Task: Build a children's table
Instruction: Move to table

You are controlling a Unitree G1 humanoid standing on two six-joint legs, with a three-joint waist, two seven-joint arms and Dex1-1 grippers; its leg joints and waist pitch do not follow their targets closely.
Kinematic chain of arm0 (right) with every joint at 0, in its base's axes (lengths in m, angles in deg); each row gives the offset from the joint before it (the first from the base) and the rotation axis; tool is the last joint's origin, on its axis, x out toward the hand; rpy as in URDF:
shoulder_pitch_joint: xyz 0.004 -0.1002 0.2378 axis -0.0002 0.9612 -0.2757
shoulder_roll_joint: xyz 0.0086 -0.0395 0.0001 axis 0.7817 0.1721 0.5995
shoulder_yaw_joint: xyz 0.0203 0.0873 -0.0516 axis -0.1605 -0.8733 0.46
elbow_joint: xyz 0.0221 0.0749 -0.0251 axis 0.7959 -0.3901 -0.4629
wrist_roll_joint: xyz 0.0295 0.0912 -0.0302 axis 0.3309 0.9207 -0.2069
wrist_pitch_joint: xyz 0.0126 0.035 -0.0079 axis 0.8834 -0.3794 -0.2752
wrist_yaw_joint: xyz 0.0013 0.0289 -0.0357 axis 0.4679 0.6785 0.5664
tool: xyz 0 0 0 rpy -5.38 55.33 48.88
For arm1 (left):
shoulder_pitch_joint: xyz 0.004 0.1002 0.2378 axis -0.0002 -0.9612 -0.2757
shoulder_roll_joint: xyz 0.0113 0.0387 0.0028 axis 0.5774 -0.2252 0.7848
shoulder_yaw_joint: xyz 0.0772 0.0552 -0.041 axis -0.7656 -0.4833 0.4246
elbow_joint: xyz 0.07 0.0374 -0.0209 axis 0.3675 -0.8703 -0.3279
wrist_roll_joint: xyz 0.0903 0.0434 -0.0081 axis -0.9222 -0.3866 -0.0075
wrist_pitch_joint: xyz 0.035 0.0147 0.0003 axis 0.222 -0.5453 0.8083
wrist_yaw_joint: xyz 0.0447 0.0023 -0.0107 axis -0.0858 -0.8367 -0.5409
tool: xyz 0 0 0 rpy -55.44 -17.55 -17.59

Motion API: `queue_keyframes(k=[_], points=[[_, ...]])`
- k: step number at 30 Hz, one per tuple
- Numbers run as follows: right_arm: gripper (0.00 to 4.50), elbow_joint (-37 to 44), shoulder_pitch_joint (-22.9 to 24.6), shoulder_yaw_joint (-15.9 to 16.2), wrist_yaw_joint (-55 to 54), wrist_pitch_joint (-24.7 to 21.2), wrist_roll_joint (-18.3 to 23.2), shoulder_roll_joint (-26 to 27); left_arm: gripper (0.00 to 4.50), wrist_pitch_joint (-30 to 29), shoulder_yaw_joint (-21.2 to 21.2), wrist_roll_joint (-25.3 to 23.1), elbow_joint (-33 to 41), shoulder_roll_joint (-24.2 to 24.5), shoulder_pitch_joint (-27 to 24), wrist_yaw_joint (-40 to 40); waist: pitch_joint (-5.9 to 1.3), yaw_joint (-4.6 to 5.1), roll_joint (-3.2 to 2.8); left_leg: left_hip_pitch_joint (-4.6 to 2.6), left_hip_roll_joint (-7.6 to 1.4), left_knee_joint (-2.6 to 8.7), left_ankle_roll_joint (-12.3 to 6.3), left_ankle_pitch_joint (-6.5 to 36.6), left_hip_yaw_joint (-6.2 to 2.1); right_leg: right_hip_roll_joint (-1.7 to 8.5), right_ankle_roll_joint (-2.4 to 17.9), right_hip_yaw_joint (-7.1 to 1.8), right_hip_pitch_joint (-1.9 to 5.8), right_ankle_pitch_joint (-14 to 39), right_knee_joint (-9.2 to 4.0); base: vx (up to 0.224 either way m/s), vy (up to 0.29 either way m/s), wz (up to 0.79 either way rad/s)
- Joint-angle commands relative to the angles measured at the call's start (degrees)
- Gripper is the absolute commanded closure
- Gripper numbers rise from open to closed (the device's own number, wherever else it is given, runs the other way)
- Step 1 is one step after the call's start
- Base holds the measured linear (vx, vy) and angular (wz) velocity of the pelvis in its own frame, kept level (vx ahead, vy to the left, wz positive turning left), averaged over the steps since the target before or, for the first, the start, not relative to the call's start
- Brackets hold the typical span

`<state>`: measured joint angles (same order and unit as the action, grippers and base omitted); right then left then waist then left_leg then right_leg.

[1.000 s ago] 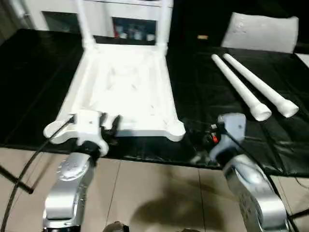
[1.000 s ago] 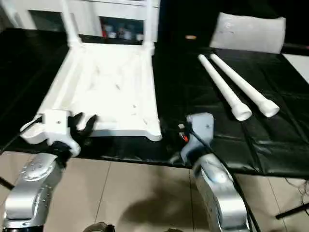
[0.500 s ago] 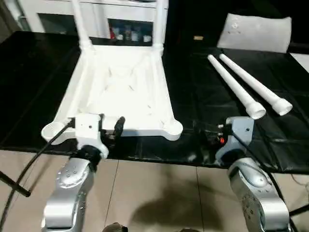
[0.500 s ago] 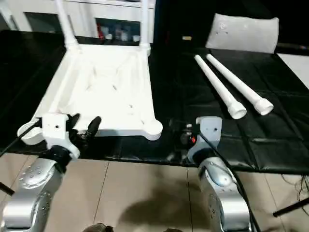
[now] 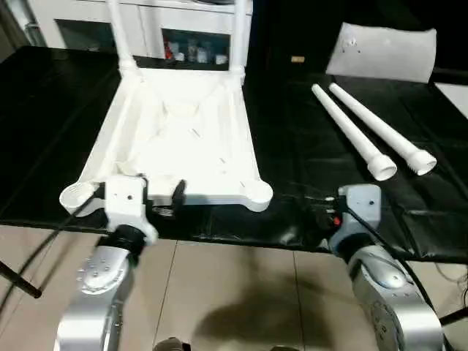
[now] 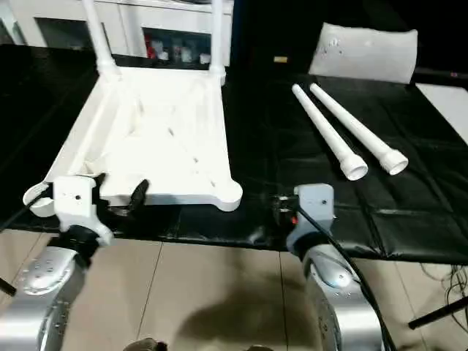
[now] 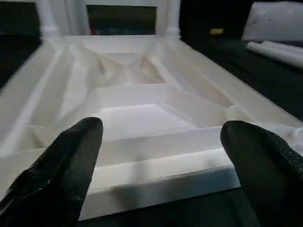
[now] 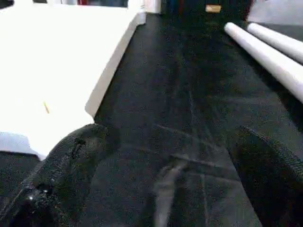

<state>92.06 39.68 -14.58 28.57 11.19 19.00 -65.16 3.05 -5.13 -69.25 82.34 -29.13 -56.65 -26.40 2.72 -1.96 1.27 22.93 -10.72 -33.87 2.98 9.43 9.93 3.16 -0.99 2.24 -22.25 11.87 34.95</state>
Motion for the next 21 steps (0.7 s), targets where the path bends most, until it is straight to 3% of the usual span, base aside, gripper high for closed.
queue_keyframes(k=[1,2,3,4,5,6,7,8,9,10,11,12,13,14,15,16,17,19,21], points=[[0.00,0.4,-0.8,-1.1,-0.4,-1.7,0.2,0.0,0.10,-0.1,-0.5,-0.3,-0.2,-0.3,0.7,-0.7,-2.65,0.68,-0.89,-2.55,-3.53,5.41,5.97,21.3,-2.54,1.44,3.5,-1.29,0.93,10.2,-4.41,0.000,0.000,0.00],[0.00,0.6,-0.8,-1.2,-0.4,-2.1,0.2,0.0,0.10,-0.4,-0.7,-0.3,-0.2,-0.3,0.8,-0.7,-2.61,0.93,-1.36,-3.07,-4.53,5.98,6.44,22.2,-3.36,0.81,4.0,-0.74,0.94,8.5,-4.08,0.000,0.000,0.00],[0.00,0.7,-0.7,-1.2,-0.5,-2.2,0.2,-0.1,0.10,-0.6,-0.8,-0.5,-0.2,-0.3,0.8,-0.7,-2.37,1.65,-2.00,-3.79,-8.09,7.93,5.60,24.2,-5.45,0.58,5.6,0.30,0.70,5.8,-2.49,0.000,-0.057,0.04],[0.00,0.7,-0.7,-1.2,-0.5,-2.2,0.2,-0.1,0.10,-0.6,-0.8,-0.5,-0.2,-0.3,0.8,-0.7,-2.26,1.85,-2.18,-3.91,-10.06,9.11,4.59,25.6,-6.27,0.85,6.3,0.71,0.60,5.3,-1.32,0.000,-0.057,0.04],[0.00,1.7,0.3,-1.0,1.0,-1.8,1.3,-0.6,0.10,-1.9,0.2,0.4,0.3,-1.3,0.6,-2.0,-2.27,2.22,-2.05,-4.17,-12.43,10.57,1.62,26.4,-7.15,1.26,7.7,1.11,0.26,4.2,1.45,0.004,-0.112,0.05],[0.00,2.1,0.6,-1.1,0.5,-1.9,0.7,-0.8,0.10,-3.3,0.4,0.0,0.6,-1.4,0.7,-2.9,-2.23,2.42,-1.69,-3.98,-12.18,10.49,-2.67,26.2,-6.57,2.09,9.1,0.95,0.17,3.4,2.16,0.008,-0.174,0.06],[0.00,2.4,0.7,-2.2,0.4,-1.7,2.1,0.1,0.10,-3.5,0.5,0.1,0.9,-1.3,0.8,-3.0,-2.35,2.32,-0.58,-3.21,-9.27,8.68,-6.41,25.8,-4.42,3.31,12.2,-0.48,0.46,2.9,0.18,0.008,-0.174,0.06],[0.00,2.5,0.7,-2.9,0.1,-1.5,3.1,0.9,0.10,-3.6,0.5,0.0,1.0,-1.2,0.9,-2.9,-2.19,2.22,0.65,-1.84,-4.34,4.96,-7.06,26.0,-1.32,3.79,14.8,-1.49,0.56,5.8,-3.69,-0.009,-0.195,0.02],[0.00,2.1,0.5,-2.7,-0.3,-1.6,2.1,0.5,0.10,-2.9,0.3,-0.1,1.0,-0.9,0.8,-2.7,-2.56,0.02,2.30,-0.91,3.09,-6.35,-6.30,16.6,1.17,7.12,11.1,-3.14,1.40,26.5,-8.76,-0.035,-0.158,-0.15],[0.00,2.0,0.4,-2.4,-0.4,-1.7,1.4,0.1,0.10,-2.4,0.3,0.0,1.1,-0.9,0.7,-2.5,-2.23,-0.27,2.64,0.62,2.39,-6.56,-5.21,10.6,0.05,8.46,5.9,-4.13,2.17,35.3,-8.81,-0.035,-0.158,-0.15],[0.00,1.7,0.0,-2.2,1.5,0.0,3.0,0.4,0.10,-2.4,-0.2,-0.4,1.4,-0.7,0.6,-2.4,-1.84,-0.69,2.70,1.57,1.51,-5.16,-1.94,6.8,-0.90,7.73,-5.4,-4.34,1.26,46.2,-8.55,-0.043,-0.115,-0.18],[0.00,2.1,-0.4,-2.6,0.6,-0.2,2.5,0.8,0.10,-1.8,-0.5,-0.3,1.6,-0.6,0.6,-1.9,-2.52,-0.75,2.14,1.40,0.72,-2.05,-1.43,8.8,-2.01,6.89,-8.8,-4.27,2.40,42.4,-7.40,-0.039,-0.071,-0.09],[0.00,2.2,-0.7,-2.7,0.1,-0.1,1.9,0.7,0.10,-1.7,-0.7,-0.2,1.6,-0.4,0.6,-1.6,-2.58,-0.60,0.87,-0.22,-0.85,0.81,-2.49,9.5,-2.92,6.05,-5.7,-2.56,2.52,31.5,-7.63,-0.039,-0.071,-0.09],[0.00,2.1,-0.9,-2.8,0.0,0.1,1.8,0.7,0.10,-1.6,-0.8,-0.2,1.6,-0.3,0.7,-1.3,-2.33,-0.14,0.80,0.40,-1.09,1.66,-3.07,10.7,-3.62,4.35,-4.9,-1.58,2.26,28.3,-6.49,-0.037,-0.050,-0.05],[0.00,1.5,-1.3,-3.2,-1.3,-0.4,0.7,0.7,0.10,-1.5,-0.8,0.1,1.5,-0.2,0.8,-0.9,-2.64,-0.18,-0.25,-1.72,-2.41,2.31,-3.03,15.0,-3.78,3.88,-2.9,-0.78,1.45,25.4,-6.83,0.000,0.000,0.00],[0.00,1.3,-1.4,-3.4,-2.0,-1.0,0.3,0.8,0.10,-1.6,-0.8,0.2,1.4,-0.2,0.9,-1.0,-2.69,-0.03,-0.37,-2.29,-2.54,2.28,-3.13,15.9,-3.62,4.16,-1.7,-0.77,1.45,24.3,-7.10,0.000,0.000,0.00],[0.00,1.3,-1.5,-3.6,-1.8,-3.1,0.7,0.7,0.10,-2.0,-0.7,0.2,1.5,-0.3,1.0,-1.2,-2.33,0.14,-0.11,-2.20,-2.44,2.63,-2.78,17.0,-3.39,4.33,0.1,-0.61,1.70,24.1,-7.20,0.000,0.000,0.00],[0.00,1.8,-1.2,-3.4,-0.7,-5.5,2.2,0.3,0.10,-3.1,-0.5,0.5,2.0,-0.3,1.2,-1.5,-1.27,0.40,-0.16,-3.36,-1.88,2.55,-1.84,21.5,-3.15,4.71,0.0,0.08,1.15,33.7,-8.70,0.000,0.000,0.00],[0.00,2.8,-0.6,-1.8,0.6,-4.6,2.1,-0.4,0.10,-4.1,-0.6,0.8,3.2,-0.1,0.5,-1.3,-1.17,0.70,-0.20,-4.27,-1.97,2.50,-0.71,25.3,-3.59,5.03,-0.7,0.81,0.98,37.9,-9.50,-0.010,0.037,0.00]])
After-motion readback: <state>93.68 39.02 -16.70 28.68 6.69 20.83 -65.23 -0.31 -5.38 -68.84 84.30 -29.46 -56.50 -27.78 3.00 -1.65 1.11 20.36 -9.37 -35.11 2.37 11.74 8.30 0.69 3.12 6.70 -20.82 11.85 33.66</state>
